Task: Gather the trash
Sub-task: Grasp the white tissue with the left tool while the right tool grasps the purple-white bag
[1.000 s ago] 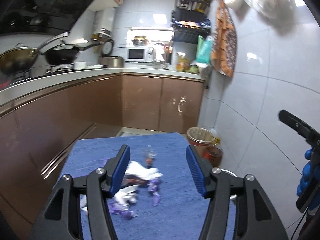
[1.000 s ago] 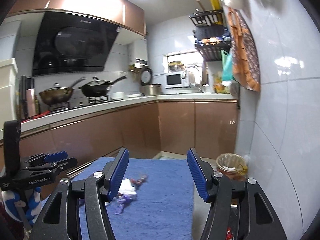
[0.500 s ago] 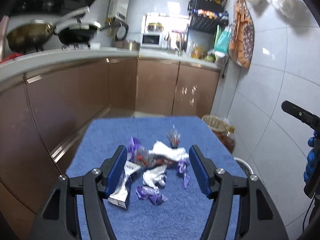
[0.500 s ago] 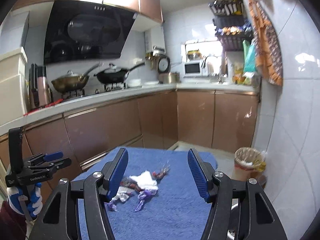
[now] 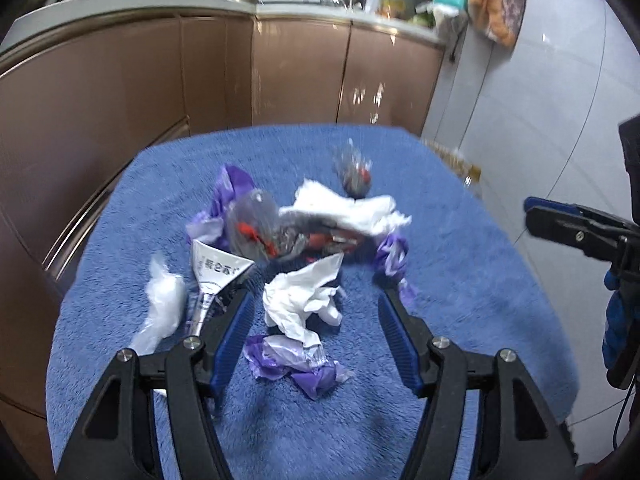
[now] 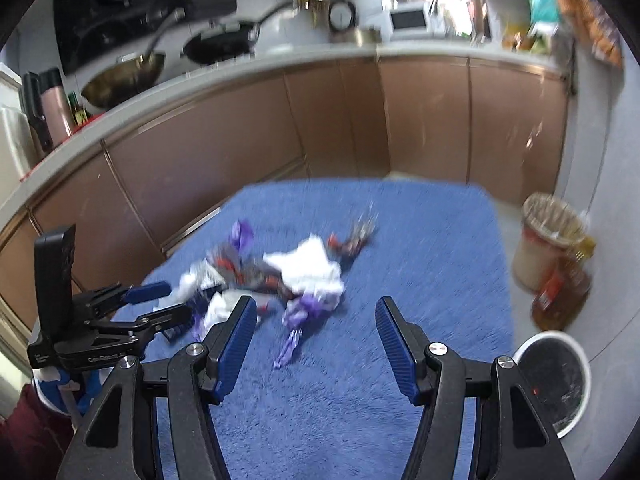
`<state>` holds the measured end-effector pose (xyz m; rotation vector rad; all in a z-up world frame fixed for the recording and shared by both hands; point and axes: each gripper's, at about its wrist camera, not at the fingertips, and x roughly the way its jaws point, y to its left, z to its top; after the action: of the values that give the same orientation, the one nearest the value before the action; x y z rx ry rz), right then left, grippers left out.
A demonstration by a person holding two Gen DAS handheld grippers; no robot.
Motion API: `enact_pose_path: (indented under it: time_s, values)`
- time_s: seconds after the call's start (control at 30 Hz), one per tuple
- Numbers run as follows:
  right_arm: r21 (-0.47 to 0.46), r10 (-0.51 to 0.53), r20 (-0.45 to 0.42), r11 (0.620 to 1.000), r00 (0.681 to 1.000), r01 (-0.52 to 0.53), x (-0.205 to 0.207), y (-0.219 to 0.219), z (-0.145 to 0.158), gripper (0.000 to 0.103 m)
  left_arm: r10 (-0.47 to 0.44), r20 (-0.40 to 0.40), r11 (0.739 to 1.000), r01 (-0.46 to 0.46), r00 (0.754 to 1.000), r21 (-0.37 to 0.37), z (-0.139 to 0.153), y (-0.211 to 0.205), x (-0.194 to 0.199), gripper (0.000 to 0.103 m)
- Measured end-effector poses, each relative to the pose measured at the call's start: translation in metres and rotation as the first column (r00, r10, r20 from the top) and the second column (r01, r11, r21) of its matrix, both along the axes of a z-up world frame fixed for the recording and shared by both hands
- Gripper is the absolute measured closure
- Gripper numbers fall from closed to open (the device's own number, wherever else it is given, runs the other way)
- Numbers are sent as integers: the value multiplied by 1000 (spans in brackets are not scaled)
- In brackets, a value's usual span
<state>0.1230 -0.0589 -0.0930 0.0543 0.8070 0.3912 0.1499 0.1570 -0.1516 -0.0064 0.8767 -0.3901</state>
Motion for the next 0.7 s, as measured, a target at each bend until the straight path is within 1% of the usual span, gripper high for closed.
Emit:
enact_pose_path:
  time_s: [0.1,0.23,0.43,0.53,0.6,0.7]
  values:
    - [10,38,-72,999,997,-38,19,11,-27,44,-14,-32,999,15,999,33,-13,-8,13,40]
    - [18,77,-142,997,987,-75,42,22,-54,44,-23,-79,996,29,997,82,-29,-16,27,40]
    - [50,86,-224,996,971,-77,73,31,-82,44,-16,-131,995,28,991,94,-42,-20,43,41]
    - [62,92,-249,995,964,-79,84,36,-93,44,-19,-134,994,34,991,107,-47,-22,48,42]
    - [67,92,-266,995,960,-77,90,38,-101,46,-17,-150,992,35,989,118,-52,-24,51,50]
    - [85,92,-291,994,952,-70,97,38,-110,54,-11,-168,991,33,986,129,-58,-26,54,61]
